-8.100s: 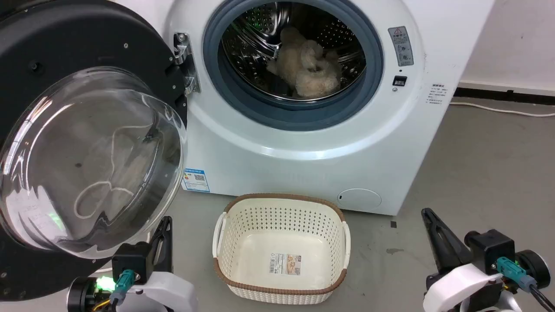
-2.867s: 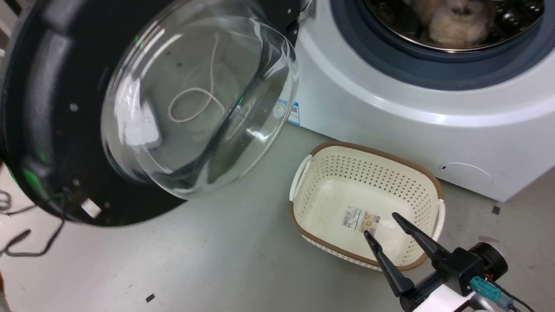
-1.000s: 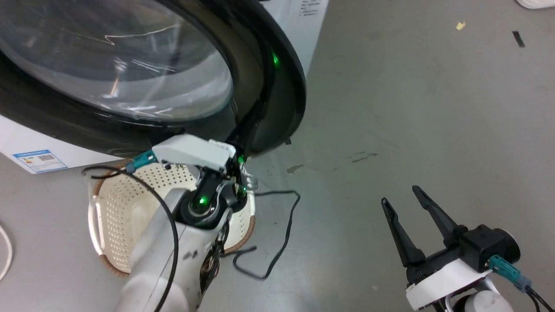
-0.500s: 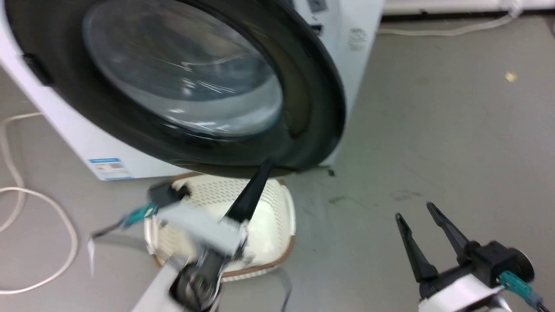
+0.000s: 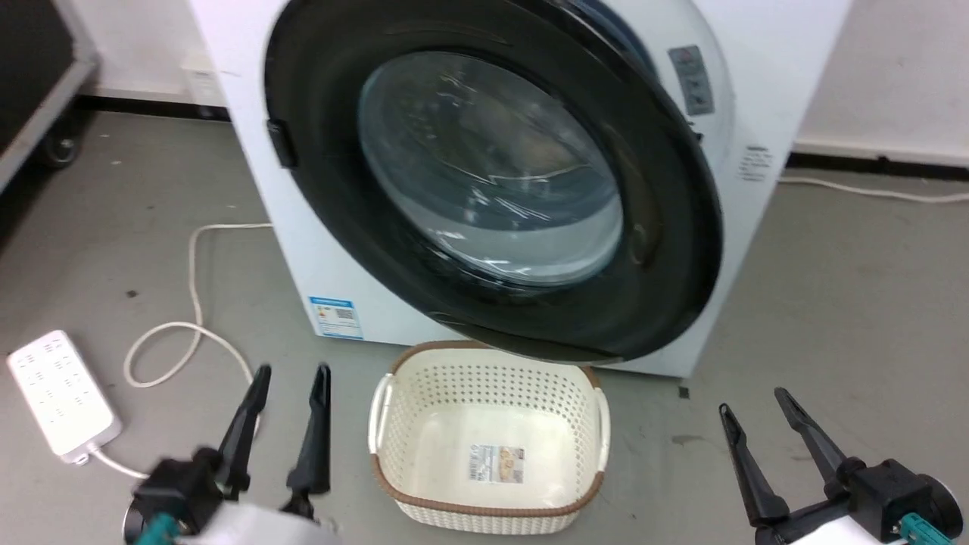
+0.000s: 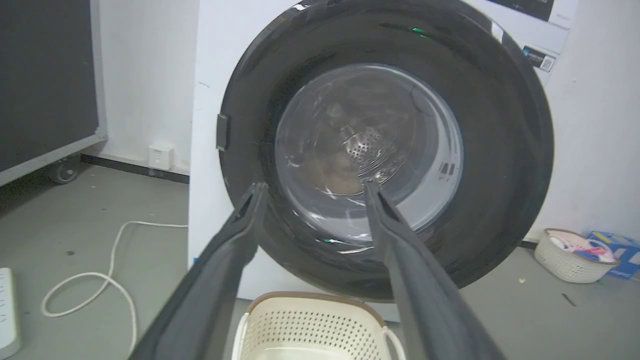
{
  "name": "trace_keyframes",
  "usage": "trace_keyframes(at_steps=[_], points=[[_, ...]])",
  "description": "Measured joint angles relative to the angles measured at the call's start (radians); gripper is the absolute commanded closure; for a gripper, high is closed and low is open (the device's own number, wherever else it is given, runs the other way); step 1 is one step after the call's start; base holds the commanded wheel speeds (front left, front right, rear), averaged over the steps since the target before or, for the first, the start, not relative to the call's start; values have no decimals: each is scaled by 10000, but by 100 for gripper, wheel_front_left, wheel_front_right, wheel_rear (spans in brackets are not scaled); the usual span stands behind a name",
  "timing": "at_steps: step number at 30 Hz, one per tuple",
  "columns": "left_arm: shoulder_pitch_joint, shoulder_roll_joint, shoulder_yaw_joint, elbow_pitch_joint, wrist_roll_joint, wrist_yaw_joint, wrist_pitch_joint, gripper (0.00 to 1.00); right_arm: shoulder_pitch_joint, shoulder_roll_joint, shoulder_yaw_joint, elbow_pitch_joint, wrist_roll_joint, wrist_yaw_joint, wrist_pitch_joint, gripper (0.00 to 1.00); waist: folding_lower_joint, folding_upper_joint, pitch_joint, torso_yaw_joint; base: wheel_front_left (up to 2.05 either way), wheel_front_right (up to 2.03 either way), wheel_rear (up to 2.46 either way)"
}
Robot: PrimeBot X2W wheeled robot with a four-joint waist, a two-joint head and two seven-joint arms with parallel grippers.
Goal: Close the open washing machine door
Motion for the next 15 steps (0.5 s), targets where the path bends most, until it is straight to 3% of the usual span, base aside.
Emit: trace_keyframes(at_steps=[4, 12, 14, 15], points=[[728, -334, 320, -61, 2174, 148, 0, 0, 141, 180, -48, -27, -15, 0, 0, 0, 1, 0, -206, 336, 0, 0, 0], [946, -784, 422, 88, 3289, 299, 0, 0, 249, 343, -4, 15, -12, 0, 0, 0, 3, 0, -201, 484, 0, 0, 0], [945, -876, 431, 100, 3423, 293, 0, 0, 244, 324, 196, -13, 27, 0, 0, 100, 3, 0, -139, 526, 0, 0, 0], [941, -970, 407, 119, 3540, 207, 0, 0, 205, 217, 449, -138, 138, 0, -2, 100, 3, 0, -65, 601, 0, 0, 0]])
